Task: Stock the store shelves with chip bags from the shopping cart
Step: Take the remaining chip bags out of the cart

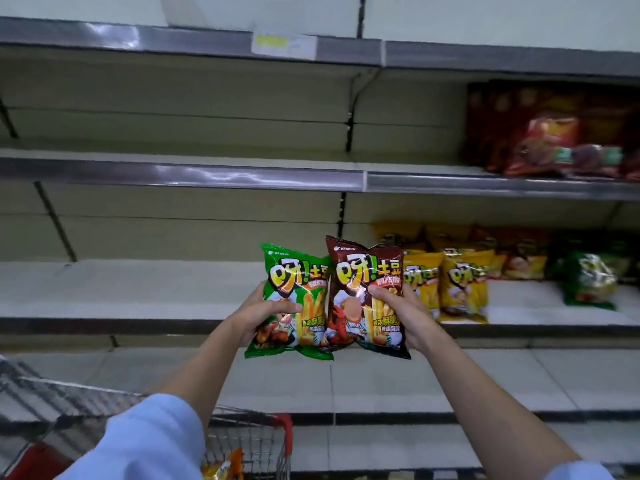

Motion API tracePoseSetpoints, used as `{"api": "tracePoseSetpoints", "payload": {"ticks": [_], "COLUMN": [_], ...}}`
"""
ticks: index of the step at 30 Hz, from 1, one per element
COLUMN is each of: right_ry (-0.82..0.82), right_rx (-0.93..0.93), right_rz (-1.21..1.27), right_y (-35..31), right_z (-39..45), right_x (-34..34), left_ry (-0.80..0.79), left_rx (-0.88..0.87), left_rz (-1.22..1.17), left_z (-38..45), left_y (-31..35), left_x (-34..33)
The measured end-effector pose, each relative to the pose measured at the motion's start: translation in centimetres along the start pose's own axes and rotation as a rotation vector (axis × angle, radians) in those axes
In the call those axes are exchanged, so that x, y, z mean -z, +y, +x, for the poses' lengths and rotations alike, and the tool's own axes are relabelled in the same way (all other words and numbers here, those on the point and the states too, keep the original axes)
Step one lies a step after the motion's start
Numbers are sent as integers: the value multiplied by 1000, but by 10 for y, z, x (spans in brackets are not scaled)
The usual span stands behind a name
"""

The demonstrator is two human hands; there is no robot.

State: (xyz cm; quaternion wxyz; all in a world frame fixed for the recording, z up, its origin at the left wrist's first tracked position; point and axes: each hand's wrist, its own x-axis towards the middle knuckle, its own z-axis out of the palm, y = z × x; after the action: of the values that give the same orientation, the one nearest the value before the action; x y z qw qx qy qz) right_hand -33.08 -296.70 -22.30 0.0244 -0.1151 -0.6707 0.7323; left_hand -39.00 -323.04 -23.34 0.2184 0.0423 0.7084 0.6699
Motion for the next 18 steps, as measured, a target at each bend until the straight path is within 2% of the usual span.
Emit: {"api": "tracePoseSetpoints", "payload": {"ticks": [11,18], "right_ry": [216,283], "right_rx": [10,12], "right_rz": [35,64], "right_y": [-4,-9], "right_z": [-21,-21], "right_x": [156,258], "left_ry": [-238,-274], "left_rx": [-54,-71], "left_rz": [3,49], "left_z": [68,106], "left_y": [11,19], "left_x": [-155,-253]}}
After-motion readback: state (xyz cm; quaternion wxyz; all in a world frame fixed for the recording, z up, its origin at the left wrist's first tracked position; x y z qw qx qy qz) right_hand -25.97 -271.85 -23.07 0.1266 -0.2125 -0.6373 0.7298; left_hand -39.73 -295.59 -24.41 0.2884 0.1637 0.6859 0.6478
